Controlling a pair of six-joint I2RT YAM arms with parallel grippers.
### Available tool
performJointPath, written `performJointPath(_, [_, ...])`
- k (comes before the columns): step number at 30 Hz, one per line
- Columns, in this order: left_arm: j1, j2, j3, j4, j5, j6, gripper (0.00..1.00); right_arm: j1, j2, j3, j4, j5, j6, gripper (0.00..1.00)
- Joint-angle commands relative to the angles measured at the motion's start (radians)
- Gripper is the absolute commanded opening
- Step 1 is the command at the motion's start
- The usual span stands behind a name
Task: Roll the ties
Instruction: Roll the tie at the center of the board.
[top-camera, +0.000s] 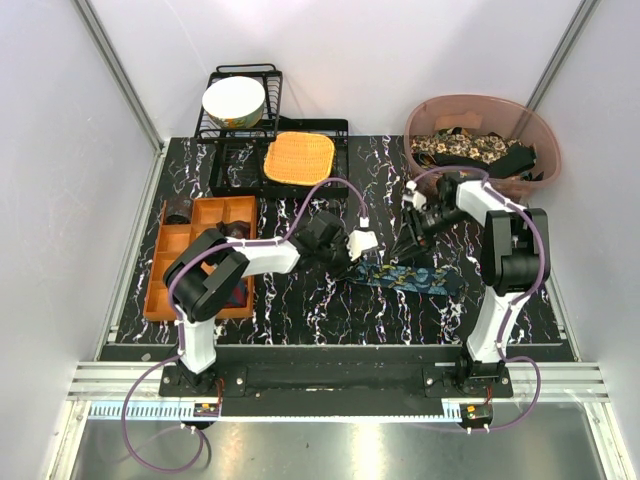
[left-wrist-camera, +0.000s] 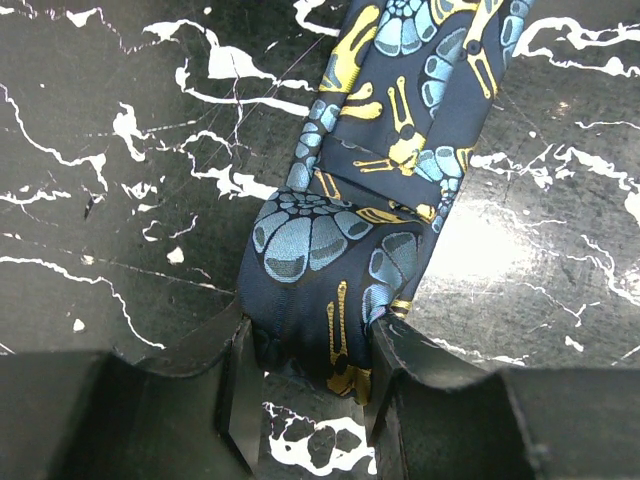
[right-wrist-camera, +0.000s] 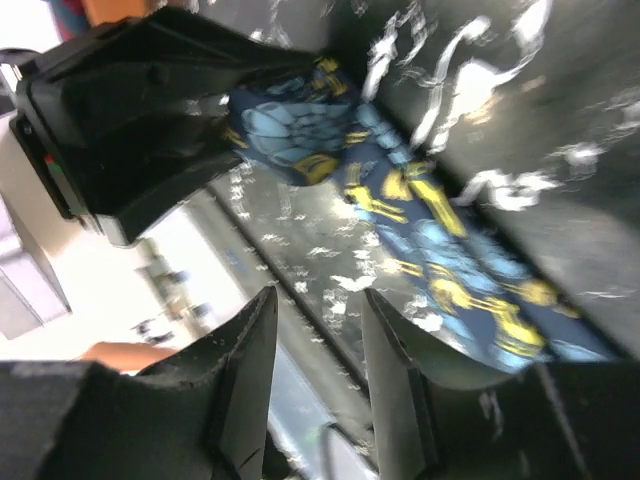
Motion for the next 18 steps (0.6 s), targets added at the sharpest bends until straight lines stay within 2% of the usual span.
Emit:
performJointPath(1, [-0.027, 0.054, -0.018, -0.167, -0.131, 0.055, 0.0, 0.046, -0.006, -0.101, 0.111, -0.154, 0.175, 0.43])
performJointPath(7, [-0.024, 0.066, -0.008, -0.177, -0.126, 0.046, 0.0, 0.061, 0.076, -0.135, 0.123, 0.006, 0.185, 0.35])
performJointPath(11, [0.002, 0.077, 0.017, -0.187, -0.051, -0.006, 0.0, 0.06, 0.096, -0.116, 0.178, 0.118, 0.213, 0.32])
performJointPath(15, [0.016, 0.066, 0.011, -0.17, -0.013, 0.027, 0.0, 0.061, 0.125, -0.11, 0.189, 0.225, 0.231, 0.3])
performJointPath(18, [0.034, 0.041, 0.006, -0.153, 0.044, 0.054, 0.01, 0.056, 0.129, -0.129, 0.212, 0.247, 0.27, 0.29])
